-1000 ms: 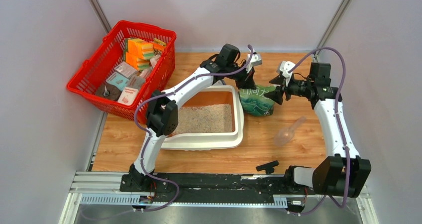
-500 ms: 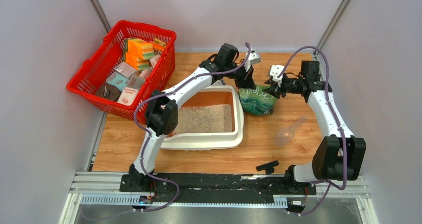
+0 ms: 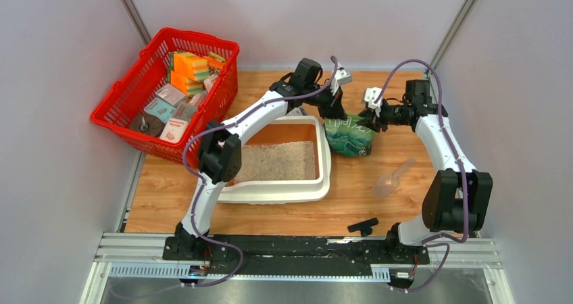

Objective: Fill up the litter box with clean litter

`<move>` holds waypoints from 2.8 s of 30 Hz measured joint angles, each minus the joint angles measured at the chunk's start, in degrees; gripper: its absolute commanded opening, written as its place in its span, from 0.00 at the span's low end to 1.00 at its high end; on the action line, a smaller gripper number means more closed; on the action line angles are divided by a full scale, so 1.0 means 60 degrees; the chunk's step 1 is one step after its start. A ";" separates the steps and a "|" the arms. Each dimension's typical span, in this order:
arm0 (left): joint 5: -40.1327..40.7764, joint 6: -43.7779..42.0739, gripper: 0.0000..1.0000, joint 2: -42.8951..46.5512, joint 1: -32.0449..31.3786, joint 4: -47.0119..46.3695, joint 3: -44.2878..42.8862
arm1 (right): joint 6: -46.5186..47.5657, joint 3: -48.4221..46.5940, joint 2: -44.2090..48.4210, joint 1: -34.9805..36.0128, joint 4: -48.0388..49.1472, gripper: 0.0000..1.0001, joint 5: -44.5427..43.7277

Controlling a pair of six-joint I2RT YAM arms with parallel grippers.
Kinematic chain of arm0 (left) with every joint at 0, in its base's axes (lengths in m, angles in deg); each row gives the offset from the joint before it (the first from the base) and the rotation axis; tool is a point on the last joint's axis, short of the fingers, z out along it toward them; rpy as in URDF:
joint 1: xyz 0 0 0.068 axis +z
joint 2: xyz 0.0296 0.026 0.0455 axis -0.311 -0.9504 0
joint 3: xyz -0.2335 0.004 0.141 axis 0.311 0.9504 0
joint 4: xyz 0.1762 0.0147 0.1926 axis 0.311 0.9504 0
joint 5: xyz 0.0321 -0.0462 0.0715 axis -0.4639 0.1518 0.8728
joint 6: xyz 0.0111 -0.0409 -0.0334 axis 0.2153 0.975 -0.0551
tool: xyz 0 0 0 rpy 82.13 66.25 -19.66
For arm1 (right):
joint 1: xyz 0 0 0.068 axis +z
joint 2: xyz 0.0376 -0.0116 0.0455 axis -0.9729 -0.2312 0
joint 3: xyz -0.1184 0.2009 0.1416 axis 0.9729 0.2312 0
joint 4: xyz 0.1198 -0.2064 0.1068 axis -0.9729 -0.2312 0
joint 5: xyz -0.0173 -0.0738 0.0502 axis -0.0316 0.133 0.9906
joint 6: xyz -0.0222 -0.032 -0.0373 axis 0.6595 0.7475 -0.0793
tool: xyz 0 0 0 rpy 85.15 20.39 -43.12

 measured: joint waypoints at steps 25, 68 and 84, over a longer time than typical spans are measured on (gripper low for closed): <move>-0.0390 0.0069 0.00 -0.0076 0.0102 -0.0084 0.0000 | -0.1089 -0.1082 -0.0729 -0.1173 -0.1971 0.00 0.0528; -0.0029 -0.3064 0.39 0.1140 -0.1235 -0.2914 0.1927 | -0.1741 -0.0608 0.0226 -0.1126 -0.3625 0.00 0.0386; 0.0018 -0.3377 0.14 0.0801 -0.1217 -0.2164 0.1883 | -0.1738 -0.0616 0.0226 -0.1122 -0.3621 0.00 0.0397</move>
